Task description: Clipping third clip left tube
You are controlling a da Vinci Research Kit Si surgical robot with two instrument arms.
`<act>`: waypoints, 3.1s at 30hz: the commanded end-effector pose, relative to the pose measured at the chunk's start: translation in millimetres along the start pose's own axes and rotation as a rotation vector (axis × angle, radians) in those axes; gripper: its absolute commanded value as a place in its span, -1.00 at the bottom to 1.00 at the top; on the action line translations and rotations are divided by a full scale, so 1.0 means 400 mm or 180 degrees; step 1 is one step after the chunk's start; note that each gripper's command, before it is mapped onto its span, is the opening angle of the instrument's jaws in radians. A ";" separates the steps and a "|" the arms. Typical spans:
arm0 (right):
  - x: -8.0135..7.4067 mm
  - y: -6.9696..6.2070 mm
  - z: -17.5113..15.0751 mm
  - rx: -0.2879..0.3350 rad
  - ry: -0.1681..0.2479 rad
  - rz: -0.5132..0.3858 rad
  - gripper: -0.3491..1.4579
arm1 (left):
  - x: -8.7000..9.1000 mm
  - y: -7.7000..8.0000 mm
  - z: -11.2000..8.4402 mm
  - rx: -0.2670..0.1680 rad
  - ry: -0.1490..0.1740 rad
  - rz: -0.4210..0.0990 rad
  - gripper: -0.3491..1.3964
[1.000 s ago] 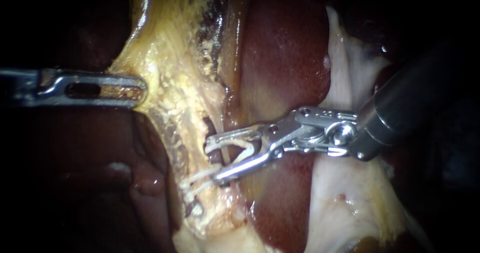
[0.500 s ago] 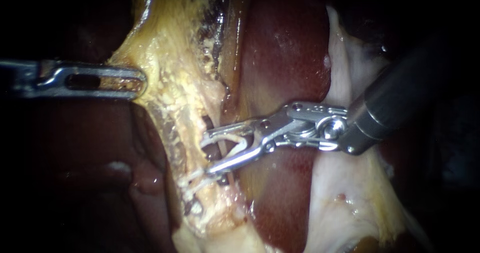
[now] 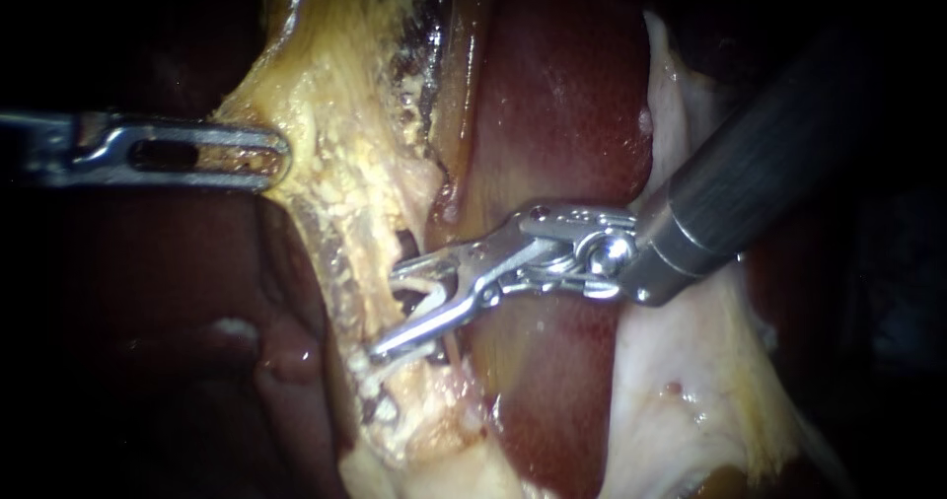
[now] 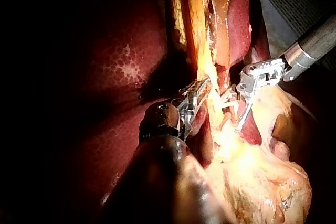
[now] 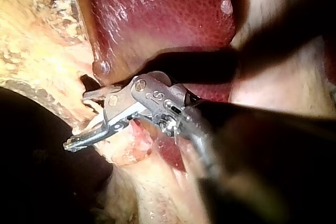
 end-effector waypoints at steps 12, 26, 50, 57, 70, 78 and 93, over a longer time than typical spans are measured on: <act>0.0029 -0.0044 0.0010 0.0539 0.0313 0.0193 -0.04 | 0.0000 0.0008 -0.0001 0.0000 0.0001 0.0000 -1.00; 0.0056 -0.0043 0.0032 0.0836 0.0501 0.0323 -0.07 | -0.0001 0.0016 0.0001 -0.0002 0.0000 0.0001 -1.00; -0.0010 0.0051 -0.0010 0.0307 0.0221 0.0250 -0.05 | 0.0000 0.0019 -0.0002 -0.0003 0.0000 0.0001 -1.00; -0.0014 0.0048 -0.0029 0.0313 0.0220 0.0253 -0.05 | 0.0001 0.0020 -0.0004 -0.0002 0.0001 0.0002 -1.00; -0.0046 0.0047 -0.0019 0.0428 0.0134 0.0225 -0.05 | 0.0001 0.0020 -0.0004 -0.0002 0.0000 0.0001 -1.00; -0.0044 -0.0002 0.0027 0.0654 0.0084 0.0176 -0.04 | 0.0001 0.0021 -0.0003 -0.0002 0.0000 0.0002 -1.00; 0.0032 -0.0016 0.0002 0.0776 0.0506 0.0362 -0.05 | 0.0001 0.0022 -0.0003 -0.0003 0.0000 0.0002 -1.00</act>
